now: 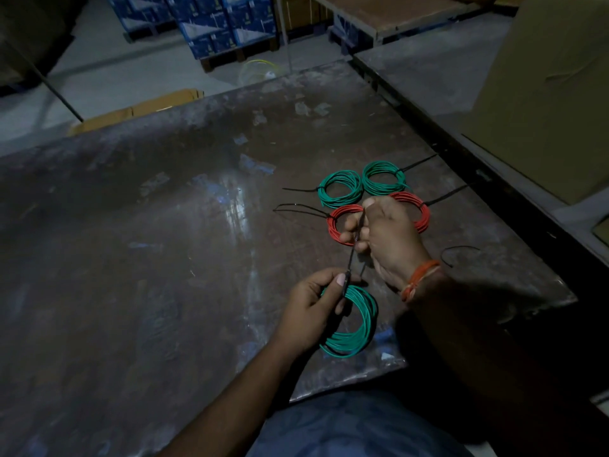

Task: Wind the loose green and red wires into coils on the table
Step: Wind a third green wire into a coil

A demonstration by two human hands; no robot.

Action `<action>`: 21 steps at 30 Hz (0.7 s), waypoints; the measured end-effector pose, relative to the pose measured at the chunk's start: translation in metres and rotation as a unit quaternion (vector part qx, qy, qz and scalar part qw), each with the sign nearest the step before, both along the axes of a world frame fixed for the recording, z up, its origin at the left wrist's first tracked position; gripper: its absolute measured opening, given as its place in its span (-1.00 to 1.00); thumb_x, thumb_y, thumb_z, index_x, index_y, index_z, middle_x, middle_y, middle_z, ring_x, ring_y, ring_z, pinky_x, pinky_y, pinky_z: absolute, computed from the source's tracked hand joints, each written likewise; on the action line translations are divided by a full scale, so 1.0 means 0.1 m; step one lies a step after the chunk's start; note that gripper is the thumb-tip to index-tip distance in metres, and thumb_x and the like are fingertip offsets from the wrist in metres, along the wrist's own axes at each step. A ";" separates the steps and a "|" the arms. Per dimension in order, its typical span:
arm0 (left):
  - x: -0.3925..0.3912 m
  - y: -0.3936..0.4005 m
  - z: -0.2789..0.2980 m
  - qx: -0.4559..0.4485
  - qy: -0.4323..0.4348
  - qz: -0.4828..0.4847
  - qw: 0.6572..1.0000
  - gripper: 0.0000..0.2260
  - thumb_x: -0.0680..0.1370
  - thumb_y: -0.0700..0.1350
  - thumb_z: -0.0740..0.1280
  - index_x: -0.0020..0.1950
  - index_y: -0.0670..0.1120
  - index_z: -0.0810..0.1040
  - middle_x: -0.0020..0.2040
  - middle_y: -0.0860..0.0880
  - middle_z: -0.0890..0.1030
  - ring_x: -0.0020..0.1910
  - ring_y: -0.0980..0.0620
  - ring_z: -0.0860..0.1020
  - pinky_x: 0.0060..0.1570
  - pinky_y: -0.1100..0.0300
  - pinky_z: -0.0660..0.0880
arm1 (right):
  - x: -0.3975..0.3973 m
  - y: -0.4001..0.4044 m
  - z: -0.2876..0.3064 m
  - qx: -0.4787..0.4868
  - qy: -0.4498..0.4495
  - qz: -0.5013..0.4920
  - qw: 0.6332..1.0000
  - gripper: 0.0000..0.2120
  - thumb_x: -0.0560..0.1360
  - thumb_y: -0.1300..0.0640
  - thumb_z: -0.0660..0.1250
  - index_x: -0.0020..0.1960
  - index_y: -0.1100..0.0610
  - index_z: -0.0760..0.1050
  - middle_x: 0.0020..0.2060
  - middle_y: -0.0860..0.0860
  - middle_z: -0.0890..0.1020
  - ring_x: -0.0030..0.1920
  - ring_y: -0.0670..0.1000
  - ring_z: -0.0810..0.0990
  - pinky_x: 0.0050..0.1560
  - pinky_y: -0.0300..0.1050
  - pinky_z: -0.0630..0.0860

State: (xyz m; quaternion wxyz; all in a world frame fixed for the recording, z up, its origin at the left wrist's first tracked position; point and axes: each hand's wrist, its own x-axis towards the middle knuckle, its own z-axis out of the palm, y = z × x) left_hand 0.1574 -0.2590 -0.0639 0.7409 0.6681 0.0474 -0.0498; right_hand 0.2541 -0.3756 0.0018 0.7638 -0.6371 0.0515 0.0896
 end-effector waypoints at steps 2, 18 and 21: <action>0.00 0.00 0.02 -0.001 -0.013 0.002 1.000 -0.71 0.66 -0.03 0.24 0.15 -0.19 0.65 -0.45 -0.03 0.35 -0.40 -0.13 0.27 -0.46 -0.03 0.18 | 0.04 0.01 -0.01 0.009 0.002 -0.005 1.000 -0.76 0.72 0.19 0.00 -0.10 0.10 0.31 -0.38 0.00 0.46 -0.47 -0.07 0.44 -0.53 -0.27 0.21; 0.09 0.03 0.08 0.115 -0.058 0.038 0.991 -0.74 0.62 -0.05 0.35 -0.15 -0.20 0.64 -0.36 -0.09 0.54 -0.30 0.06 0.44 -0.27 0.11 0.35 | 0.04 0.04 0.26 0.040 -0.146 -0.024 0.988 -0.75 0.72 0.24 0.04 -0.14 0.11 0.28 -0.41 -0.06 0.28 -0.44 -0.12 0.25 -0.46 -0.26 0.27; 0.19 0.05 0.11 0.168 -0.073 0.035 0.982 -0.78 0.63 -0.11 0.33 -0.21 -0.04 0.65 -0.35 0.14 0.56 -0.31 0.20 0.45 -0.32 0.13 0.37 | -0.17 0.12 0.35 -0.030 -0.247 0.017 0.968 -0.84 0.70 0.23 0.06 -0.06 0.14 0.30 -0.38 -0.07 0.32 -0.42 -0.11 0.30 -0.41 -0.22 0.34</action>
